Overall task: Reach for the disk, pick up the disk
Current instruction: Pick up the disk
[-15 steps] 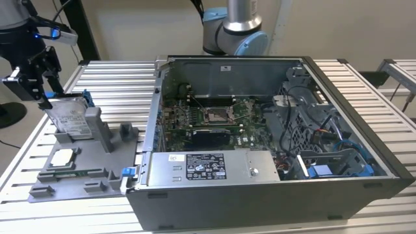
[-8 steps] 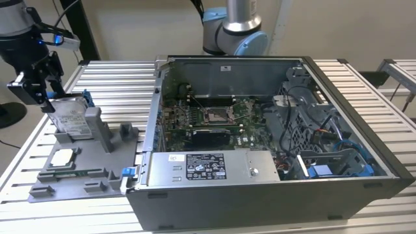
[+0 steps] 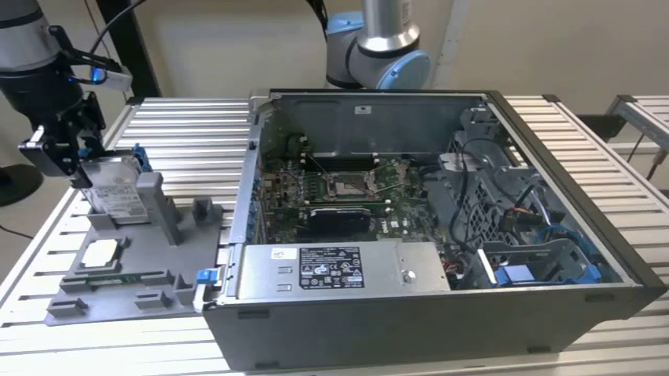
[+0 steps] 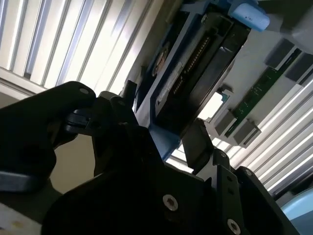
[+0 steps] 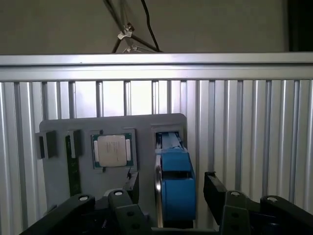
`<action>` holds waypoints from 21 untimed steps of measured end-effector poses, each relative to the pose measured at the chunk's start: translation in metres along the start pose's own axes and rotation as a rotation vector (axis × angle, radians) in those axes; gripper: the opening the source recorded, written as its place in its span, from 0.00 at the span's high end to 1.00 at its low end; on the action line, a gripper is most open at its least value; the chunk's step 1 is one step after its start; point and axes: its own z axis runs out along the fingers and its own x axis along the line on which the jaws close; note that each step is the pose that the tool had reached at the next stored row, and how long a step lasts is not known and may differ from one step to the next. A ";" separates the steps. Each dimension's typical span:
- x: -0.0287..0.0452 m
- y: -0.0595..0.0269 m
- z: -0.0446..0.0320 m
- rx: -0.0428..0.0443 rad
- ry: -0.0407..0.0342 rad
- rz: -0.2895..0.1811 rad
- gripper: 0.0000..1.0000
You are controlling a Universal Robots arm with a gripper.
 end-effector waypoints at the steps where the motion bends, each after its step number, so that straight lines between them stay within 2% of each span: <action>1: 0.0000 0.0000 0.0017 -0.0001 0.0005 0.000 0.00; 13: -0.0001 -0.0001 0.0228 0.0001 0.0044 0.000 0.00; 21: -0.0001 0.0000 0.0231 0.0000 0.0056 0.000 0.00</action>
